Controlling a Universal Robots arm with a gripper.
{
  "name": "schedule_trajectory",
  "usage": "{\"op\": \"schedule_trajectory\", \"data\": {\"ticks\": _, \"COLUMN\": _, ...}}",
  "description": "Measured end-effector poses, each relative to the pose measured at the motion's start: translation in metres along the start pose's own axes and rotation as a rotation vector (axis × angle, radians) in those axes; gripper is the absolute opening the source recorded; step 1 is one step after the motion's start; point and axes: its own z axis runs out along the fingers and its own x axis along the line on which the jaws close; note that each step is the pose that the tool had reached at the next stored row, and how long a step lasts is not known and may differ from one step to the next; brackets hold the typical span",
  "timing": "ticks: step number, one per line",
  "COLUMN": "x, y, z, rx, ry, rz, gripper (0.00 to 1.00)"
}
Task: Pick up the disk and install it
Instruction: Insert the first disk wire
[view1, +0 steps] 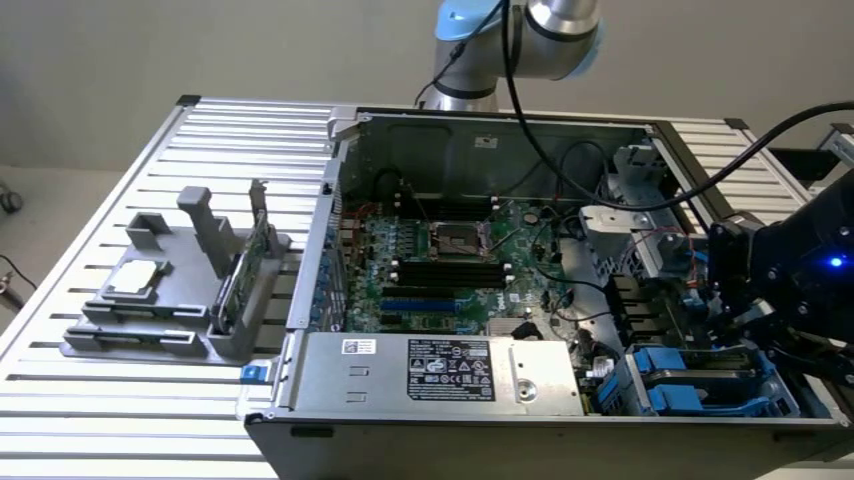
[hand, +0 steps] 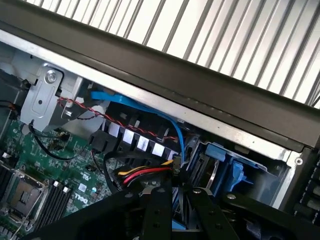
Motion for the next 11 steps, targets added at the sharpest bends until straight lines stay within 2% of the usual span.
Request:
{"op": "schedule_trajectory", "data": {"ticks": 5, "x": 0.0000, "y": 0.0000, "z": 0.0000, "rx": -0.0020, "ry": -0.0040, "rz": 0.030, "gripper": 0.18}}
{"op": "schedule_trajectory", "data": {"ticks": 11, "x": -0.0011, "y": -0.0004, "z": -0.0023, "rx": 0.0002, "ry": -0.0067, "rz": 0.042, "gripper": 0.18}}
